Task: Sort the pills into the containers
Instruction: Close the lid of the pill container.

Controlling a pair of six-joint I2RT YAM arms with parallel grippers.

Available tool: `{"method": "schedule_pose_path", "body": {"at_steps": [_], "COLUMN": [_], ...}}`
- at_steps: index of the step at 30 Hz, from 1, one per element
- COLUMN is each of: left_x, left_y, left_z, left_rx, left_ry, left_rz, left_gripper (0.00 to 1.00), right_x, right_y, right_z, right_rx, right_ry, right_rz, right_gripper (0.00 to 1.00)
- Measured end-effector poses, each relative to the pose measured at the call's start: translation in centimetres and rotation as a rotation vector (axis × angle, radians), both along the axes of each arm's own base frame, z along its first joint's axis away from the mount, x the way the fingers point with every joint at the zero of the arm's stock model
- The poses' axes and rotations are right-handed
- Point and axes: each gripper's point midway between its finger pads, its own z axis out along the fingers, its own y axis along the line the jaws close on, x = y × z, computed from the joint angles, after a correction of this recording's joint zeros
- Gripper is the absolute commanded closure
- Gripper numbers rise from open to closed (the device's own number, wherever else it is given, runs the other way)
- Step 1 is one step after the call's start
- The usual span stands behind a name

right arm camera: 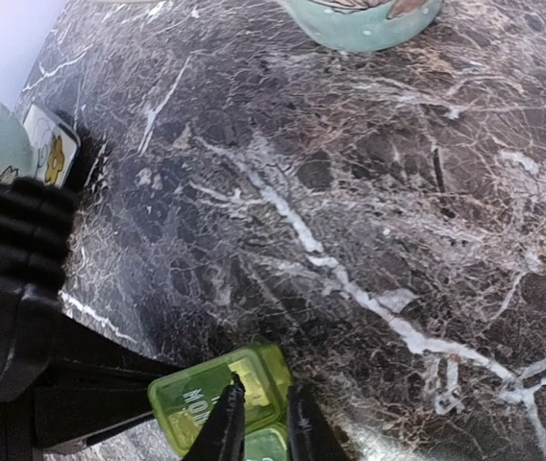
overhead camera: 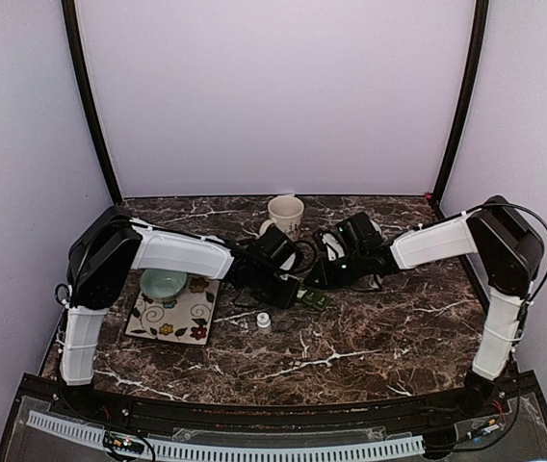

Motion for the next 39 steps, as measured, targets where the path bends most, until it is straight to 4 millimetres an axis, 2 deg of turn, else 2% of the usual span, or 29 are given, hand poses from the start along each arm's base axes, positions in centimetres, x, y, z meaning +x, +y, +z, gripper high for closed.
{"method": "schedule_pose_path", "body": {"at_steps": [22, 39], "left_x": [0.3, 0.5], "left_y": [0.2, 0.3], "left_z": [0.0, 0.0], "left_rx": [0.000, -0.001], "left_ry": [0.001, 0.001], "left_rz": [0.009, 0.014], "left_gripper": [0.97, 0.98], "right_x": [-1.7, -2.2], "right_y": [1.3, 1.7], "right_z": [0.4, 0.2], "right_rx": [0.024, -0.075], "right_ry": [0.012, -0.048], "right_rz": [0.072, 0.125], "right_gripper": [0.72, 0.72]}}
